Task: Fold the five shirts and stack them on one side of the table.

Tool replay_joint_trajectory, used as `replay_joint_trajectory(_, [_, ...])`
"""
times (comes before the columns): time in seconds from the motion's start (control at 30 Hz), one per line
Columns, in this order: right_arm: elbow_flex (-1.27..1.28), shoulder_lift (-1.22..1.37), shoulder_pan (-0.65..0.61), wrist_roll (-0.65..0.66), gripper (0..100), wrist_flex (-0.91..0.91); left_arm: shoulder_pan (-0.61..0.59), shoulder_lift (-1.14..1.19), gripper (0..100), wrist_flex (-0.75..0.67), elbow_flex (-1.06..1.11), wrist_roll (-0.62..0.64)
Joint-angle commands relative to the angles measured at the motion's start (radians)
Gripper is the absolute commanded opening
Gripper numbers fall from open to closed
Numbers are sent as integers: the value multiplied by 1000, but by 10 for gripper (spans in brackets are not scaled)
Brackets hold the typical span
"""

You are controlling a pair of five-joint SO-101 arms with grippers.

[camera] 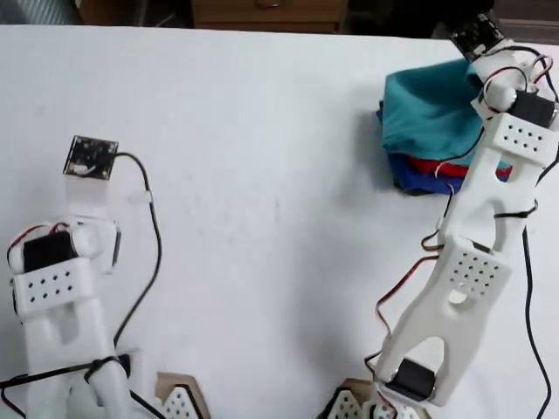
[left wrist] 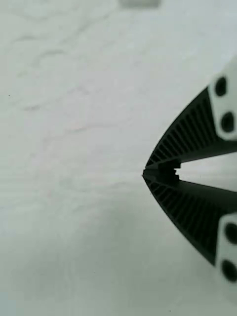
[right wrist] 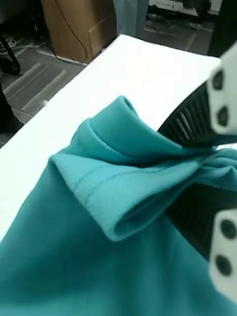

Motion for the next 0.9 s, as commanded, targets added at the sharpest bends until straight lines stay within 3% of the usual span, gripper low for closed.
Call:
replay_joint_trajectory(0.0, [-43,8,16,17,19,-61,-8,-21,27,8,-5,2])
replay_joint_trajectory(0.17, [-44,22,16,15,28,-67,-8,-21,27,21,-5,2])
replay_joint_trajectory(0.37, [-110,25,33,6,185,-67,-8,-21,27,21,-5,2])
replay_joint_trajectory(0.6, [-213,21,54,-163,156,-242,-8,-21,27,21,-5,2])
replay_joint_trajectory(0.7, [-224,18,53,-258,158,-240,-8,-21,27,21,-5,2])
replay_joint_trajectory(0.87, [-199,33,51,-272,159,-185,-8,-21,27,21,-5,2])
